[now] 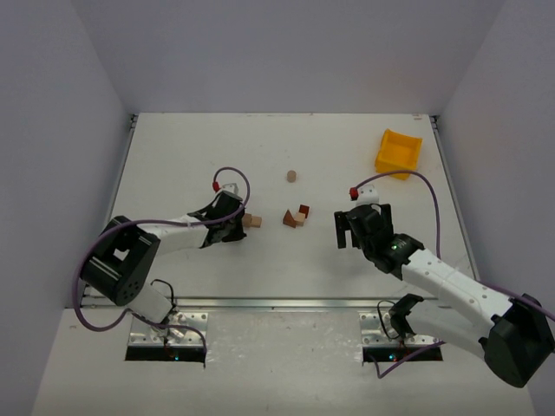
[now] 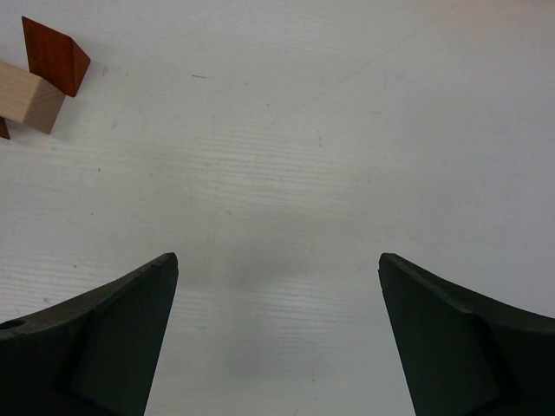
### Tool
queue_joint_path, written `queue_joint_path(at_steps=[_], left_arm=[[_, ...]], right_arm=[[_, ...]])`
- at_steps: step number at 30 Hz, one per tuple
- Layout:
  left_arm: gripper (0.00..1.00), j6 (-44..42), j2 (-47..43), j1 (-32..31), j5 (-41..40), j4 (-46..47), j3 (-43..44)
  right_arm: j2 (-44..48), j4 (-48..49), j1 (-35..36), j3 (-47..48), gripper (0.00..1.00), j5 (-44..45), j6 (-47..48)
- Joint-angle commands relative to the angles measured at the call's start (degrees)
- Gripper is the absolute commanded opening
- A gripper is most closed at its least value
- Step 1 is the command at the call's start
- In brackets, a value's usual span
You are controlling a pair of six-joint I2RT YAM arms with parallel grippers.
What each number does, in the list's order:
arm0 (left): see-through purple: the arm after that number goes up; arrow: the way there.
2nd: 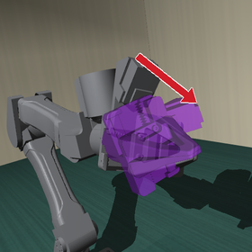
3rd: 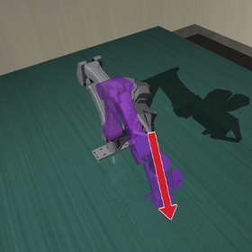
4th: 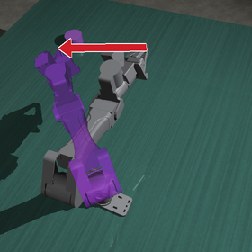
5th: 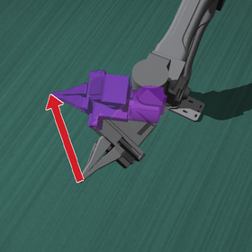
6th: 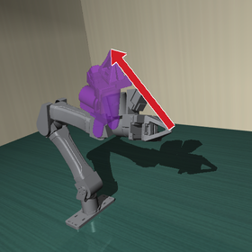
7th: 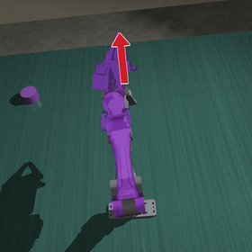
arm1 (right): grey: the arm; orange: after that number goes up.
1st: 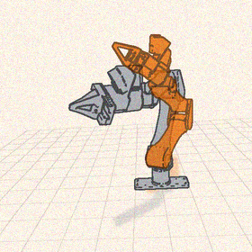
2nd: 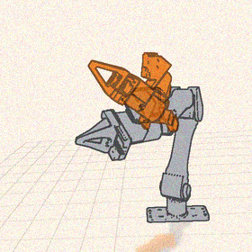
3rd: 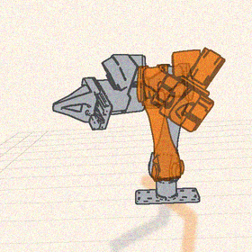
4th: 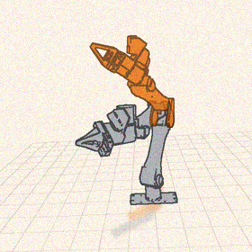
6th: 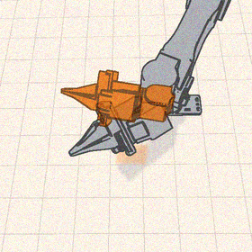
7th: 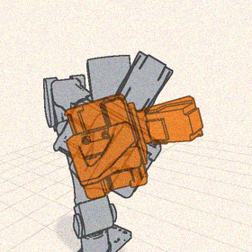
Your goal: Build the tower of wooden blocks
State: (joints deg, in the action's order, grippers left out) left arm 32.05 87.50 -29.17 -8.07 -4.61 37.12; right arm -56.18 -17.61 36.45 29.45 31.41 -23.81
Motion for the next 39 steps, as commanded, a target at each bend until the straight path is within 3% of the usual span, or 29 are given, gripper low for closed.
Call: queue_joint_path(at_steps=[1, 28, 33, 39], left_arm=[[0.00, 0.82, 1.12, -0.60, -1.20, 2.06, 2.10], [0.00, 1.10, 4.66, -0.80, -2.01, 0.60, 5.04], [0.00, 0.85, 0.75, -1.38, -0.20, -0.52, 2.53], [0.00, 0.62, -12.50, -1.59, -2.12, -7.25, 2.53]], right_arm=[[1.38, 1.52, -0.32, -0.33, 0.99, 1.70, -0.80], [2.46, 1.52, -0.30, -0.78, 0.99, 2.25, -0.69], [2.31, 1.52, -0.32, -0.62, 0.99, 1.64, -0.53], [2.31, 5.38, -0.26, -1.20, 0.99, -6.06, 1.96]])
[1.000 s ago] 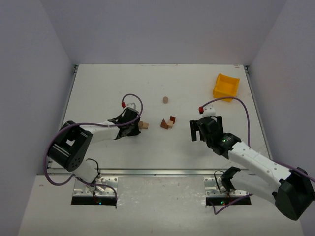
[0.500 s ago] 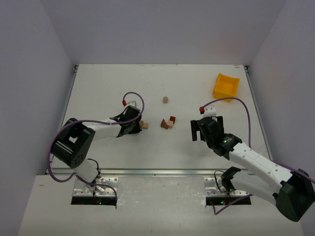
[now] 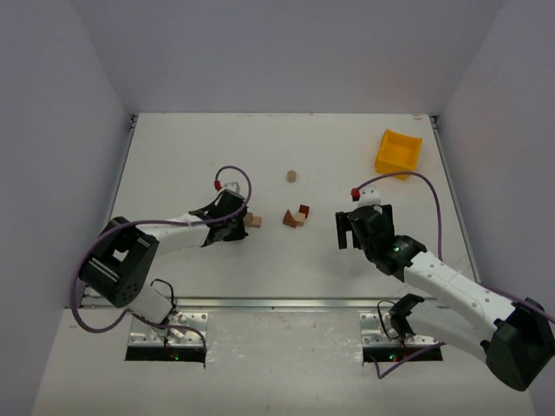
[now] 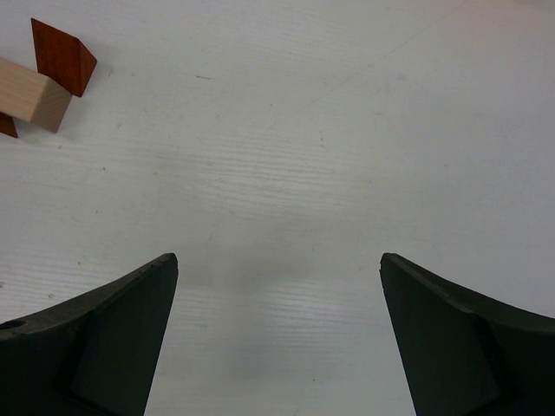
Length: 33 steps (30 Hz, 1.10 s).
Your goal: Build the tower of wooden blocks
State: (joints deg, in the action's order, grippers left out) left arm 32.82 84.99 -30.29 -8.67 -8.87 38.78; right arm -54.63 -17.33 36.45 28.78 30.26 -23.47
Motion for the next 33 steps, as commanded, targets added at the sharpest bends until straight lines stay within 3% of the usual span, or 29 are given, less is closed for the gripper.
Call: queue_joint_path(at_steps=[1, 2, 4, 8, 11, 16, 22, 33], left_arm=[[0.00, 0.21, -12.30, -0.51, -3.76, -4.60, 1.60], [0.00, 0.63, -14.17, -0.55, -6.33, -6.36, 2.46], [0.00, 2.13, -16.40, -0.45, -10.91, -9.37, 5.02], [0.00, 5.11, -15.34, 1.00, -19.89, -12.00, 10.05], [0.00, 6.57, -12.75, 6.71, -19.39, -12.43, 11.93], [0.00, 5.16, -10.46, 10.95, -15.65, -4.51, 8.73], [0.00, 4.22, -5.25, 12.64, -14.13, -1.79, 8.27], [0.00, 3.16, 4.97, 12.89, -8.19, 4.21, 7.16]], right_arm=[[0.32, 6.87, -0.24, -0.60, 0.97, -8.48, 2.27], [-0.25, 8.82, -0.24, -0.65, 0.94, -12.53, 2.94], [-2.94, 11.40, -0.26, 1.10, 0.77, -18.99, 3.25], [-11.85, 16.22, 0.87, 6.37, 0.26, -28.55, 3.34], [-21.15, 15.53, 3.18, 13.32, 0.13, -29.99, 4.04], [-32.93, 16.90, 5.37, 22.59, 0.09, -34.90, 4.49], [-44.49, 16.66, 7.29, 32.33, 0.06, -38.11, 4.97], [-55.30, 15.22, 8.38, 42.28, 0.05, -38.84, 6.04]])
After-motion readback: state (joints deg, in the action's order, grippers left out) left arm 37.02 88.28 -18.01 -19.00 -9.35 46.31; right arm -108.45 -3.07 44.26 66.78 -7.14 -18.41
